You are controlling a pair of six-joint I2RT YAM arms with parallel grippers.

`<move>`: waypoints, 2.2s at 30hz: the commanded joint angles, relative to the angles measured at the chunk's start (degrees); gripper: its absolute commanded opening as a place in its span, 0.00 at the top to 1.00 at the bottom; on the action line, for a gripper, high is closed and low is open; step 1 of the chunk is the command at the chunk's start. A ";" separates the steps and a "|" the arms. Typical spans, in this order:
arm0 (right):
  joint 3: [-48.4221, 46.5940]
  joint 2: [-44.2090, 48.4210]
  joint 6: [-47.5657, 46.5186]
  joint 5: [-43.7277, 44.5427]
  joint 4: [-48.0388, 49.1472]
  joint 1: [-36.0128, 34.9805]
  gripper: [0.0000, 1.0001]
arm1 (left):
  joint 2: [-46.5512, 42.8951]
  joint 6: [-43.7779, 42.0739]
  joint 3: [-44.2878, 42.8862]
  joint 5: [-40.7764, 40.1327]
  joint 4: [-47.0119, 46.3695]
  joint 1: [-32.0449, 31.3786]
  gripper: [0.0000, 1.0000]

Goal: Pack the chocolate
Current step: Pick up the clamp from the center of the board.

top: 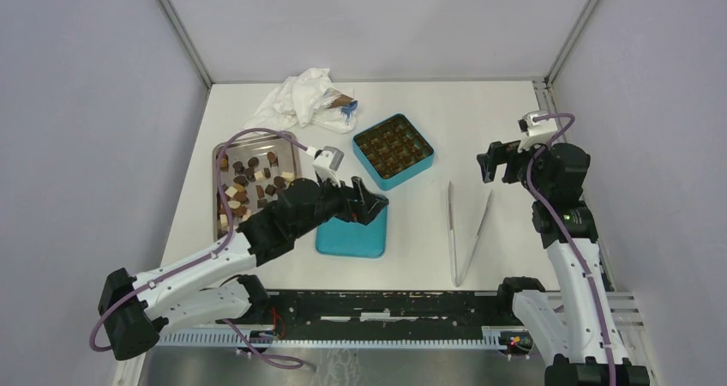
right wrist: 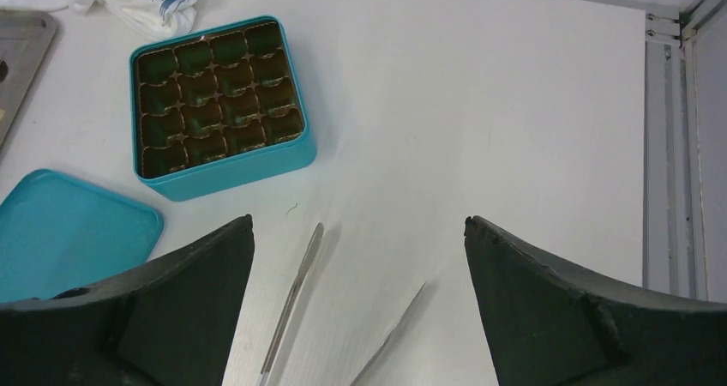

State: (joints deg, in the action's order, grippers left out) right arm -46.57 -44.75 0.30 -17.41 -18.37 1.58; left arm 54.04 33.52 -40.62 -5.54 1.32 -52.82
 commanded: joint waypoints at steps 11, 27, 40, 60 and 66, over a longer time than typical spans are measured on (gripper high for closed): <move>4.44 1.16 -16.28 -16.34 2.15 -0.62 0.02 | -1.99 12.00 7.25 -1.19 -14.97 -2.76 0.02; 11.05 -2.05 -12.39 -4.22 -1.17 4.11 0.02 | -3.68 13.81 11.77 -11.61 -17.32 -8.32 0.03; 19.24 -10.27 -0.41 -6.86 6.75 8.86 0.02 | 3.59 22.54 8.22 -17.70 -9.39 -8.96 0.05; 18.84 -19.25 9.10 8.08 10.37 3.62 0.47 | 16.17 24.69 -2.25 -23.29 -2.46 -14.01 0.05; 17.66 -21.51 10.15 8.27 10.21 3.51 0.62 | 18.46 24.20 -3.67 -22.99 -2.92 -15.14 0.05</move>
State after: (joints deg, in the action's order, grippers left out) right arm -26.46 -65.23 8.75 -10.90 -9.82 5.34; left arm 71.33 55.90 -41.52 -26.46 -0.60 -67.09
